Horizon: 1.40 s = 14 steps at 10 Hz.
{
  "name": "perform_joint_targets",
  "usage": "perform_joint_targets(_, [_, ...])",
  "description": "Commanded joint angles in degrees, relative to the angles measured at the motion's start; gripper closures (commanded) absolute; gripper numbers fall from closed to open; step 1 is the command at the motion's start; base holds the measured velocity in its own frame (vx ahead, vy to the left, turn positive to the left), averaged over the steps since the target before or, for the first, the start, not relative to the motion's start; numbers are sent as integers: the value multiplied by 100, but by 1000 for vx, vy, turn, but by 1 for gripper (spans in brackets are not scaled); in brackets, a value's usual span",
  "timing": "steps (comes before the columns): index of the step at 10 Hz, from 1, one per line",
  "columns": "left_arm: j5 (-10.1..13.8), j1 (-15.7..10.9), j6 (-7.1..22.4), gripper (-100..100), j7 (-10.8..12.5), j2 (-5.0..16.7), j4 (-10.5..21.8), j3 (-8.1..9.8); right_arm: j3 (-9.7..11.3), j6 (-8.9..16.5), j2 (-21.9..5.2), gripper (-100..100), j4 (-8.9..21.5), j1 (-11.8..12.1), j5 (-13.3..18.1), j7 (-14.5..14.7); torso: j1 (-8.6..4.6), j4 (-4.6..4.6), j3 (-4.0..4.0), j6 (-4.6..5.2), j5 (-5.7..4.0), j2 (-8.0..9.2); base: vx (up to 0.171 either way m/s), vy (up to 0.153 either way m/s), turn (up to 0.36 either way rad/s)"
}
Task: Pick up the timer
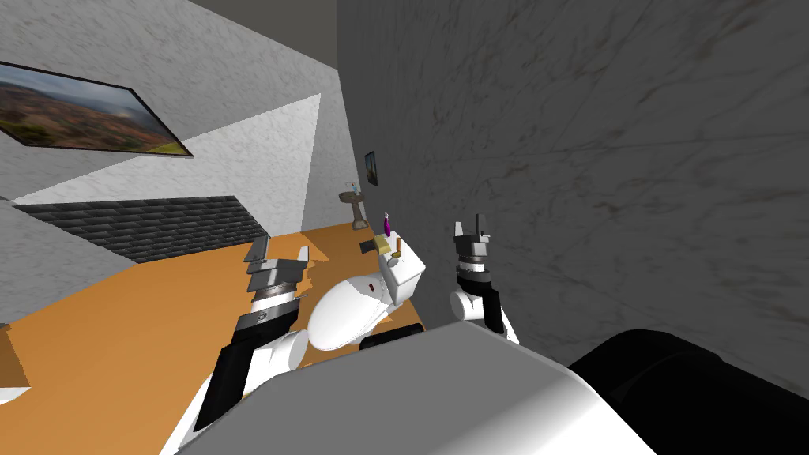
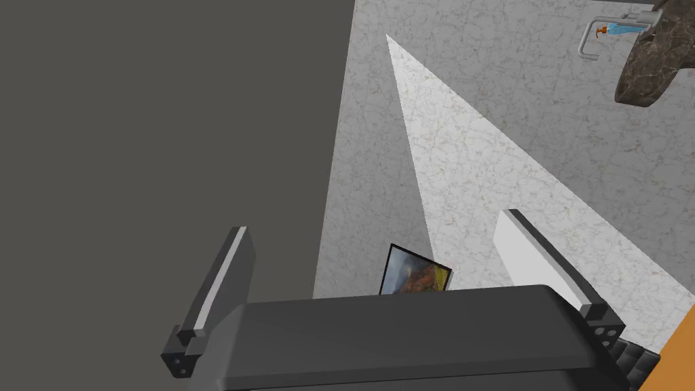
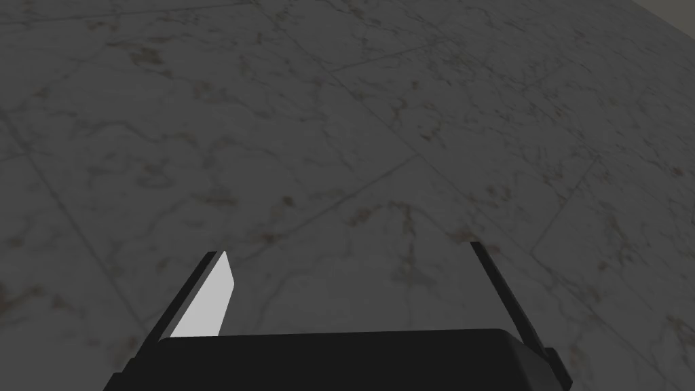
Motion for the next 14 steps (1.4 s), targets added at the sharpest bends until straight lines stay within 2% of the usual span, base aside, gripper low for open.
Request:
perform_joint_targets(1, [37,-170,205,-100,33,173,150,31,0,0,0,0,0,0,0,0,0,0,0,0,0,0,-33,17,-14])
perform_joint_targets(5, [158,-750,848,-100,135,423,672,143,0,0,-1,0,0,-1,0,0,29,5,12,1,7,21,-65,61,-21])
perform_joint_targets(6, [158,-750,906,-100,135,423,672,143,0,0,-1,0,0,-1,0,0,29,6,15,0,7,27,-58,47,-9])
perform_joint_targets(8, [244,-1124,1297,-100,203,513,1024,223,0,0,0,0,0,-1,0,0,21,4,11,0,5,19,-64,58,-17])
perform_joint_targets(9, [244,-1155,1400,-100,203,513,1036,223,0,0,-1,0,0,-1,0,0,26,5,14,1,6,25,-66,55,-16])
perform_joint_targets(10, [292,-1370,1566,-100,241,548,1237,268,0,0,0,0,0,-1,0,0,23,5,14,-1,6,24,-77,56,-13])
perform_joint_targets(11, [292,-1380,1669,-100,241,548,1237,268,0,0,-1,0,0,-1,0,0,24,6,15,0,6,26,-49,44,-13])
perform_joint_targets(12, [343,-1606,1808,-100,282,579,1449,315,0,0,0,0,0,0,0,0,18,5,12,-1,5,19,-53,46,-16])
perform_joint_targets(13, [343,-1617,1959,-100,282,579,1449,315,0,0,0,0,0,-1,0,0,19,4,11,0,4,19,-49,48,-12])
perform_joint_targets(14, [398,-1865,2115,-100,327,607,1670,363,0,0,0,0,0,0,0,0,18,4,10,0,5,16,-74,61,-19])
